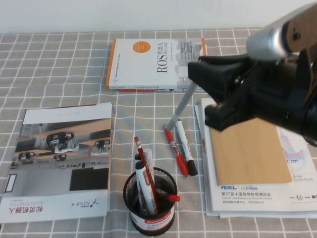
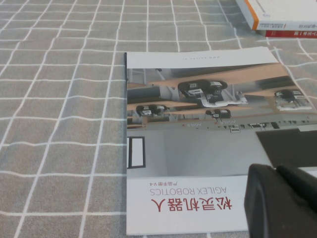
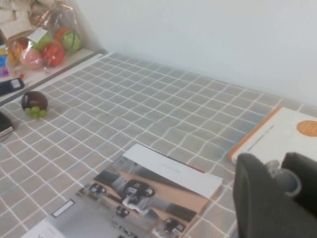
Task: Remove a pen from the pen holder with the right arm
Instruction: 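Take a marker out of the pen holder and lay it on the table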
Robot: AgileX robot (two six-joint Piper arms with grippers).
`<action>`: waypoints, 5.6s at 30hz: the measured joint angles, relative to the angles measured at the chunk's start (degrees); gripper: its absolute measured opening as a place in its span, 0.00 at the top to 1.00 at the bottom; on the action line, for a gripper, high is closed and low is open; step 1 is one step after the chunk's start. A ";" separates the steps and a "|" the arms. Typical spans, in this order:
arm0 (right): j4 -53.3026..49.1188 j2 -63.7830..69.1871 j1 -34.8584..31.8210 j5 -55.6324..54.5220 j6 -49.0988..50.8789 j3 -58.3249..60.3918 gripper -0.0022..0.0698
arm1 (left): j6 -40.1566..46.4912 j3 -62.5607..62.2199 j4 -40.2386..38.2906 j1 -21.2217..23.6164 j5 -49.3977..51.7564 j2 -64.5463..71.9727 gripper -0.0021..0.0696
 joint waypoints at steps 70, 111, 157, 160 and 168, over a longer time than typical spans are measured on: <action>-50.58 68.65 -14.54 65.89 53.28 -70.19 0.90 | 0.00 0.00 0.00 0.00 0.00 0.00 0.98; -57.79 29.07 -12.32 67.92 58.19 -46.61 0.99 | 0.00 0.00 0.00 0.00 0.00 0.00 0.98; -56.93 -57.12 -38.15 8.97 58.19 52.20 0.99 | 0.00 0.00 0.00 0.00 0.00 0.00 0.98; -56.93 -61.48 -38.23 9.35 58.19 53.71 0.99 | 0.00 0.00 0.00 0.00 0.00 0.00 0.98; -58.99 -65.52 -38.23 18.74 58.19 53.93 0.99 | 0.00 0.00 0.00 0.00 0.00 0.00 0.98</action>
